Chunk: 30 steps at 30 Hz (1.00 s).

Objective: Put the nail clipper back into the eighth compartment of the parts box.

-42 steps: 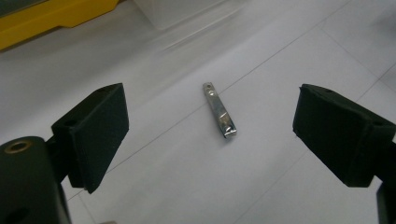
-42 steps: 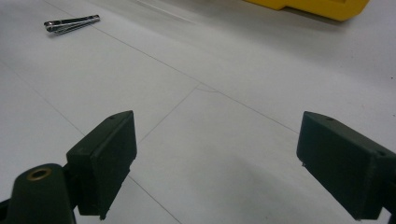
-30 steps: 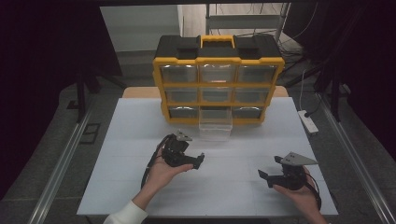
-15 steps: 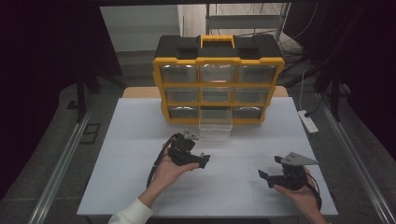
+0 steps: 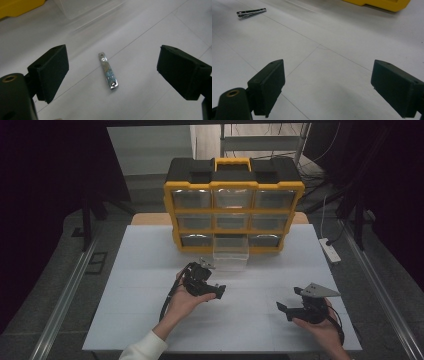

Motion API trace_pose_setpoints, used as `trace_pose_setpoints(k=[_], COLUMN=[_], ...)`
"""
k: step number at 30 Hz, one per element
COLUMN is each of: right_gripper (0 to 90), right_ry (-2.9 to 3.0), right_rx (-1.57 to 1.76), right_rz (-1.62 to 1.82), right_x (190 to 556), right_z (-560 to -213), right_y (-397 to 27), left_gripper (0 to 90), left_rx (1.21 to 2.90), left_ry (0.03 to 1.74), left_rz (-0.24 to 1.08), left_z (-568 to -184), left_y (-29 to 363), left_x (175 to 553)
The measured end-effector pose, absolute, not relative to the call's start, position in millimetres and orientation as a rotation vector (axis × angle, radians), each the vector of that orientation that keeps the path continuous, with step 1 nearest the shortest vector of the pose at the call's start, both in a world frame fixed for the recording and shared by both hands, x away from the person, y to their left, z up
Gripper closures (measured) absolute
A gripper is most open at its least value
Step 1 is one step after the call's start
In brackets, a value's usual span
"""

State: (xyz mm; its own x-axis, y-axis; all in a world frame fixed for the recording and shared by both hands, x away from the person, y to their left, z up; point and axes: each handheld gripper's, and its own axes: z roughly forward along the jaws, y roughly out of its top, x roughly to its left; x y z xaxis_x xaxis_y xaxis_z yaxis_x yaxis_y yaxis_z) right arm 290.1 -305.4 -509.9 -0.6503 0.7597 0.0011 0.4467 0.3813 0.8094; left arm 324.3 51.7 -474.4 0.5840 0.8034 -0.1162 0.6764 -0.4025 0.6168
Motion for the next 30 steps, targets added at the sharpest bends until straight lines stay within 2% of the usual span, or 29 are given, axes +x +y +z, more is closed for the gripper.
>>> trace_pose_setpoints(k=[12,30], right_gripper=[12.2,12.3], right_ry=[2.274,2.271], right_rx=[1.046,1.051], right_rz=[1.160,1.153], right_x=[290,291], right_z=[-510,-510], right_y=[-305,-306], left_gripper=[12.2,18.6], left_rx=[2.282,2.339], left_ry=[1.194,1.231], left_rz=[0.265,0.245], left_z=[-490,-511], left_y=[39,36], left_x=[331,337])
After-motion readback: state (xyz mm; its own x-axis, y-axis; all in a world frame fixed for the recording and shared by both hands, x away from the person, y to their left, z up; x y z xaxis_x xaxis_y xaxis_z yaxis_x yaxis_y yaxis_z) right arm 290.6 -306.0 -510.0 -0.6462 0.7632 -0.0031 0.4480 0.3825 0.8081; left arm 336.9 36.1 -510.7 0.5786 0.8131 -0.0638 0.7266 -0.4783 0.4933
